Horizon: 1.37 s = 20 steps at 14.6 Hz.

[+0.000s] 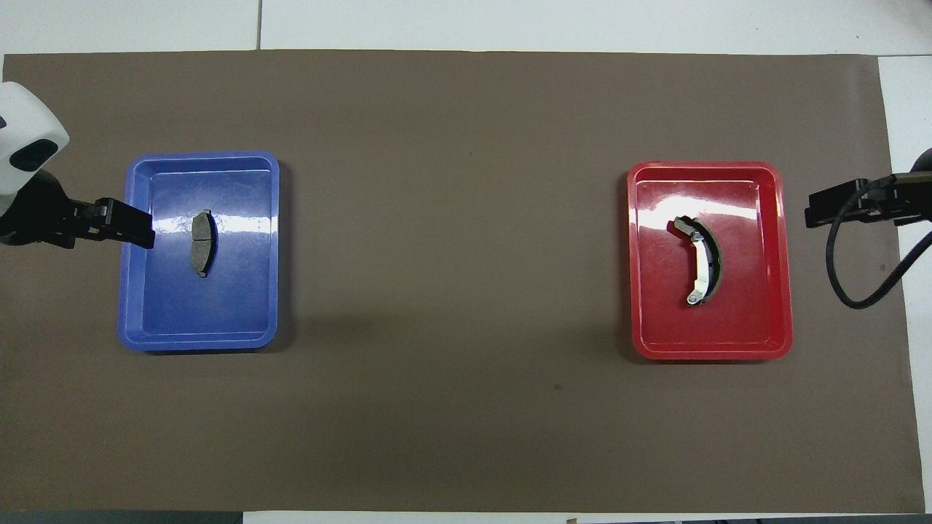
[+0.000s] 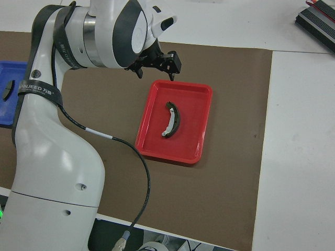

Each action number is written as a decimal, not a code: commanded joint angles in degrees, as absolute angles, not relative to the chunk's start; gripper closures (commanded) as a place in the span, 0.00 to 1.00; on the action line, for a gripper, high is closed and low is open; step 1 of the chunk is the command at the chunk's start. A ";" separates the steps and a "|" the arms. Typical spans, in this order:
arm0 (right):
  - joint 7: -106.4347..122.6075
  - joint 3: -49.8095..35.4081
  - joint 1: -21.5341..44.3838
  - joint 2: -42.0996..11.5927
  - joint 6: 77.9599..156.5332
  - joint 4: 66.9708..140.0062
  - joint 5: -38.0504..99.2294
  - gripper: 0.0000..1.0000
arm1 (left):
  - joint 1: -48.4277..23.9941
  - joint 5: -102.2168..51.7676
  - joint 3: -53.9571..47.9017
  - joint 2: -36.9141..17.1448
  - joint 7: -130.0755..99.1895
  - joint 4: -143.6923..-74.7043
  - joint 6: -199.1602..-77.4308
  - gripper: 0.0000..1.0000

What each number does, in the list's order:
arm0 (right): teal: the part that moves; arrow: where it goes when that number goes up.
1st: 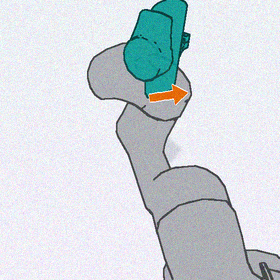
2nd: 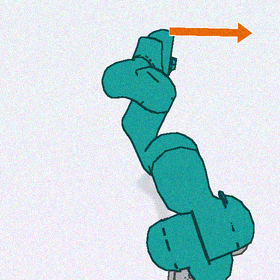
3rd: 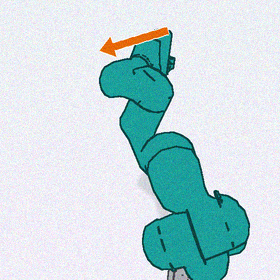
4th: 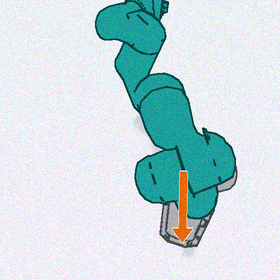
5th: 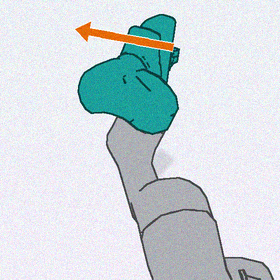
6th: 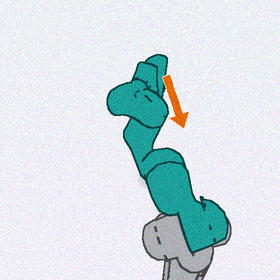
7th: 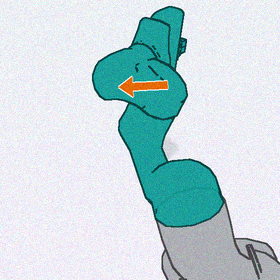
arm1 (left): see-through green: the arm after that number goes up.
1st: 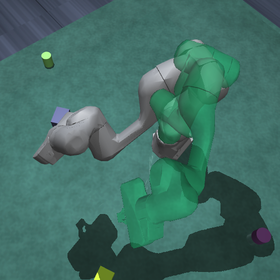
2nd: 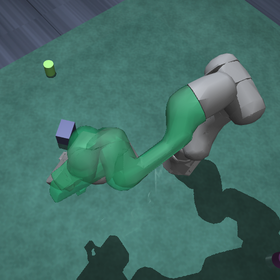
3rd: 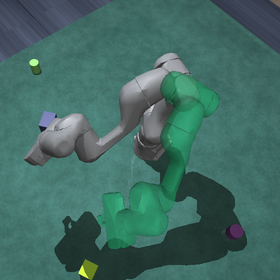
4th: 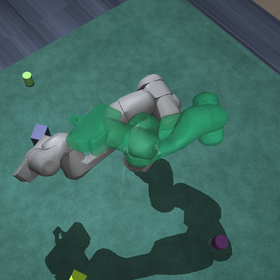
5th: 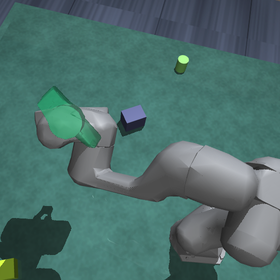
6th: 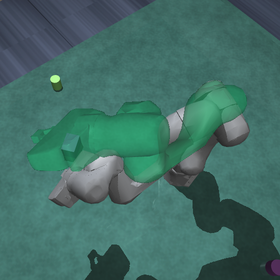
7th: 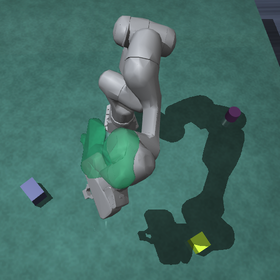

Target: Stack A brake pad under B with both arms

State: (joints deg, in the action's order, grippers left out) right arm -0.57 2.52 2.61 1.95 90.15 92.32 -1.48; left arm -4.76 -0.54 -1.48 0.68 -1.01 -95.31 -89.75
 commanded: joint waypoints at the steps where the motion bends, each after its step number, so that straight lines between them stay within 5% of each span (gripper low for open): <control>1: 0.88 2.28 2.20 3.16 90.62 93.42 -2.29 0.00 | -4.57 -1.49 -1.49 2.63 -0.53 -96.86 -90.00 0.01; 20: 0.62 2.20 2.11 3.34 90.70 93.87 -2.02 0.00 | -4.48 -1.49 -1.49 3.08 -0.53 -98.87 -94.74 0.01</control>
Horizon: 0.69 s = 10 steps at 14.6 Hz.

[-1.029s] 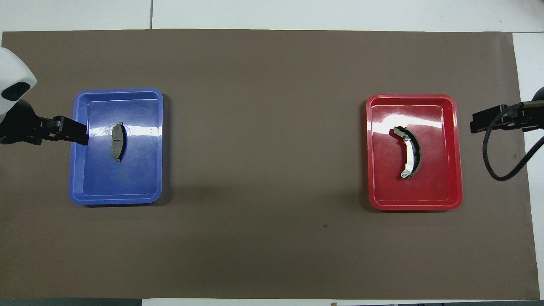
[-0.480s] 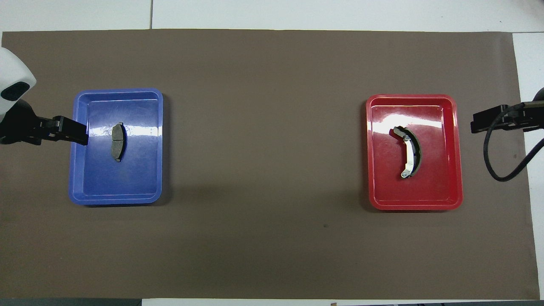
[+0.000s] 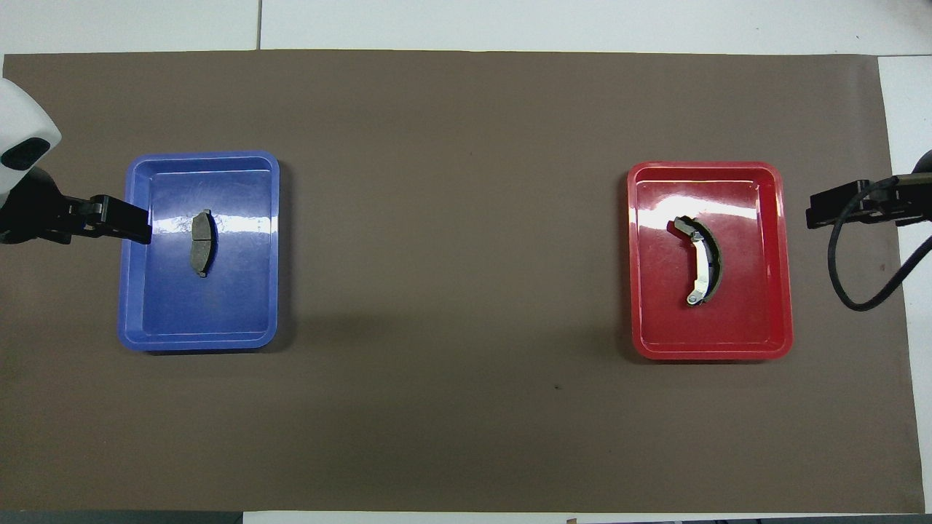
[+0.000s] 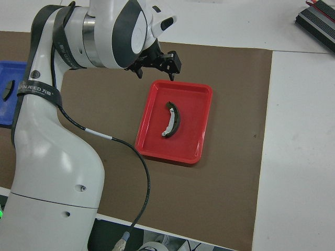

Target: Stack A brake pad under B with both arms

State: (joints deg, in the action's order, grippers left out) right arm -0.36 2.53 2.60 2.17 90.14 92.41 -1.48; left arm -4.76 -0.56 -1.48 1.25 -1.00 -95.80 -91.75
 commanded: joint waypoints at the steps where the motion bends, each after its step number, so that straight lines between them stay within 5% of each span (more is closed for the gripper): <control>1: 0.62 2.20 2.11 3.34 90.62 93.87 -2.02 0.00 | -4.48 -1.49 -1.49 2.82 -0.53 -99.57 -96.23 0.01; 10: 0.79 2.20 1.76 3.43 90.44 93.96 -1.58 0.00 | -3.25 -1.49 -1.49 -6.84 0.00 -104.93 -115.10 0.01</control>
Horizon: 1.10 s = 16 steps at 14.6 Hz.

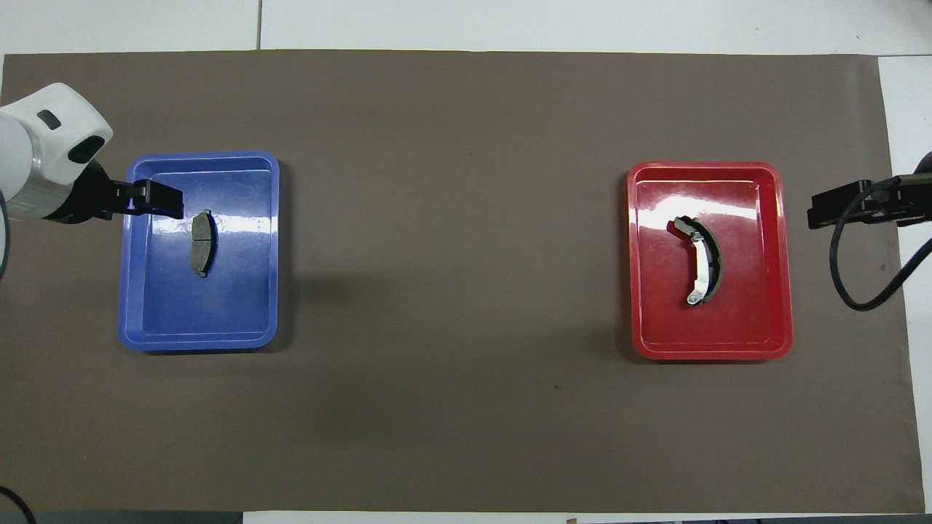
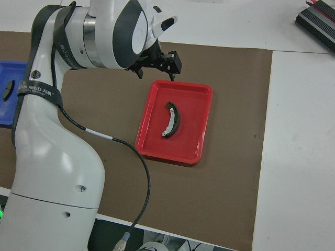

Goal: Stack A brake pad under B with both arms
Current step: 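Grasp the dark pad with the left gripper while the right gripper grasps the curved pad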

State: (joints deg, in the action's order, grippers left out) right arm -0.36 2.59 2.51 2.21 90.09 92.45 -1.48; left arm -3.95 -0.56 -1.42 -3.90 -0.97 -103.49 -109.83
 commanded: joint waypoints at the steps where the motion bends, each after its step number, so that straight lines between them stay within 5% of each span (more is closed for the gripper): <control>1: 0.79 2.20 1.84 3.43 90.44 94.04 -1.50 0.00 | -2.99 -1.49 -1.41 -8.07 0.35 -106.07 -118.18 0.01; 4: 0.62 2.29 1.76 3.86 91.49 96.13 -1.49 0.00 | -1.85 -1.49 -1.41 -11.24 1.32 -109.58 -125.74 0.01; 7: 0.62 2.29 1.76 7.37 104.89 109.99 -1.41 0.00 | -1.50 -1.41 -1.23 -11.86 1.32 -115.30 -134.71 0.01; 11: 0.27 2.29 1.58 0.37 118.79 116.62 0.87 0.01 | 0.61 -1.41 -1.23 -15.20 2.72 -115.58 -136.66 0.01; 16: -1.58 2.29 1.67 -1.41 135.06 128.91 1.23 0.01 | 0.88 -1.41 -1.23 -16.26 3.34 -117.07 -137.28 0.01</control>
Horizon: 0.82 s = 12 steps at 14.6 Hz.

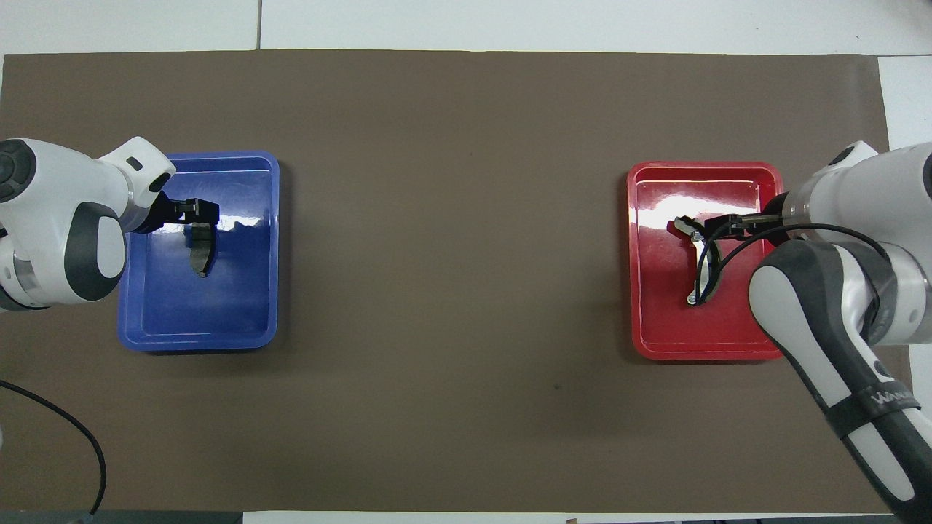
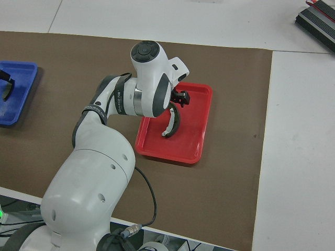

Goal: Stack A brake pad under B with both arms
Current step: 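Grasp the dark pad with the left gripper while the right gripper grasps the curved pad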

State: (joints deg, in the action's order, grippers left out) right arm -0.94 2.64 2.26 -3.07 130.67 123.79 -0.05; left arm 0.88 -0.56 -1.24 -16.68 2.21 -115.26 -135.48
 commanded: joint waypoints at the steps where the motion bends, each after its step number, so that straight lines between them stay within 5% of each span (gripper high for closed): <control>1: -1.67 2.29 1.50 -2.36 137.00 129.54 1.23 0.01 | 0.53 -1.41 -1.23 -16.26 3.17 -117.68 -137.46 0.01; 5: -1.41 2.29 0.88 -3.87 140.69 132.79 1.32 0.01 | 0.35 -1.41 -1.23 -16.00 3.16 -118.65 -137.72 0.01; 8: -1.58 2.20 0.97 -6.23 143.70 133.24 1.23 0.01 | 0.35 -1.41 -1.23 -15.91 3.16 -118.65 -137.11 0.13; 12: -1.06 2.20 0.97 -7.38 145.55 133.15 1.23 0.05 | 0.35 -1.41 -1.23 -15.65 3.43 -118.57 -134.48 0.55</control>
State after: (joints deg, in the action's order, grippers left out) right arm -1.08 2.75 1.56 -7.32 144.45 132.90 0.06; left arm 0.65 -0.56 -1.51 -16.87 2.29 -117.23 -135.44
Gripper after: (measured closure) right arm 0.022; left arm 0.273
